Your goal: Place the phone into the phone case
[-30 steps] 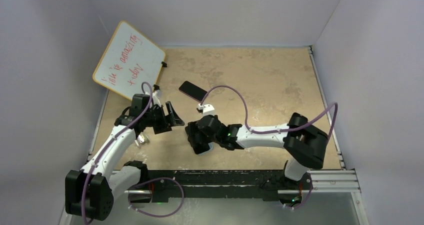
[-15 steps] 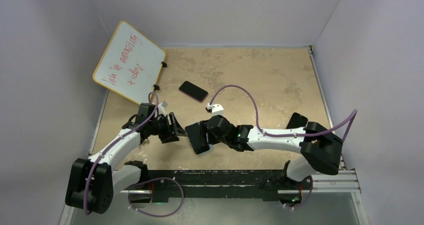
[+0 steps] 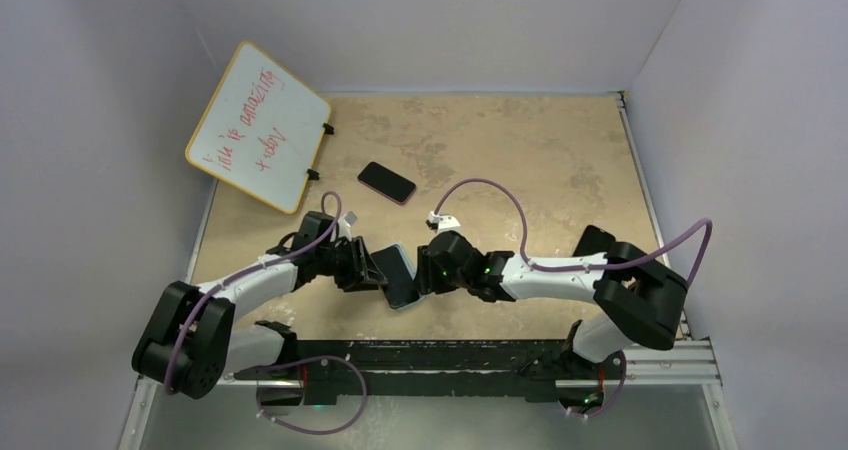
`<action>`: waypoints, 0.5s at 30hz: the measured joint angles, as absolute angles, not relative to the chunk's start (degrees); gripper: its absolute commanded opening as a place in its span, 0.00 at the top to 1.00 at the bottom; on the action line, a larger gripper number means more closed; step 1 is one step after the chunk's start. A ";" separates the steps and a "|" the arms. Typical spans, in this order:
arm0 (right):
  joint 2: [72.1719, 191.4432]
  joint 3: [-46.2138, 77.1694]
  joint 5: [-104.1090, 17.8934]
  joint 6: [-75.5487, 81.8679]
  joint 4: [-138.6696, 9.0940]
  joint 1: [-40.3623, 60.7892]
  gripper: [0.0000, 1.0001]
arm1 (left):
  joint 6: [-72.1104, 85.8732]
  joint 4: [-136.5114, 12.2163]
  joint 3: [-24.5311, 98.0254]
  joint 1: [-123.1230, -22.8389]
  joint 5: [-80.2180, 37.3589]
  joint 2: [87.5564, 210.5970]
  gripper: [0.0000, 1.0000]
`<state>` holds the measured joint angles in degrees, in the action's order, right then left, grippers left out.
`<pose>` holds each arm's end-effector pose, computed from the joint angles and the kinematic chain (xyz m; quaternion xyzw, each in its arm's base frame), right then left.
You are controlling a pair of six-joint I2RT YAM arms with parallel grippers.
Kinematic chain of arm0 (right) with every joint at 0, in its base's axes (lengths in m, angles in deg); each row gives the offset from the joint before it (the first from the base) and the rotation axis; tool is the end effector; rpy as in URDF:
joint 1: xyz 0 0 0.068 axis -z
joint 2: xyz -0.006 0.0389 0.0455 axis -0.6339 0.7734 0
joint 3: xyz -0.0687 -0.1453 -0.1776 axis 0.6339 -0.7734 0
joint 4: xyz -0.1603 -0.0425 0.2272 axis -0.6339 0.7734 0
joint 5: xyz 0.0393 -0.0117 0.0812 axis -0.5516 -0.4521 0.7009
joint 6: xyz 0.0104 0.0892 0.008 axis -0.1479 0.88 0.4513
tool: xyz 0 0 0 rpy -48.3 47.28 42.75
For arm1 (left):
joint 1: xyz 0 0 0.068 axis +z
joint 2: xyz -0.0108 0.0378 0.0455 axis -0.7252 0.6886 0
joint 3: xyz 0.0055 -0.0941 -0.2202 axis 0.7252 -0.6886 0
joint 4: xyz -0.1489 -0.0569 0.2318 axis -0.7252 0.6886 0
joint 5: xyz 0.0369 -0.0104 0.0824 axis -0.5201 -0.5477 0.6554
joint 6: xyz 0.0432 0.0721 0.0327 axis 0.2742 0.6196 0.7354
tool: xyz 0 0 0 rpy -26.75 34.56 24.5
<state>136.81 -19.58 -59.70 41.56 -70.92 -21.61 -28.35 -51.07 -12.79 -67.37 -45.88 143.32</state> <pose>0.1817 0.3010 0.0960 -0.0910 0.8994 0.2946 0.3098 0.2131 -0.1280 0.0574 -0.1255 0.9127 -0.3800 0.0831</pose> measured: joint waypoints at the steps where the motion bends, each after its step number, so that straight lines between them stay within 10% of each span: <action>1: 136.81 -19.71 -59.39 41.71 -71.19 -21.61 0.54 | -28.48 -51.44 -12.79 -67.54 -45.72 143.62 0.69; 15: 138.93 -21.28 -56.73 42.82 -75.45 -21.61 0.57 | -28.54 -53.34 -12.79 -68.02 -43.95 145.63 0.73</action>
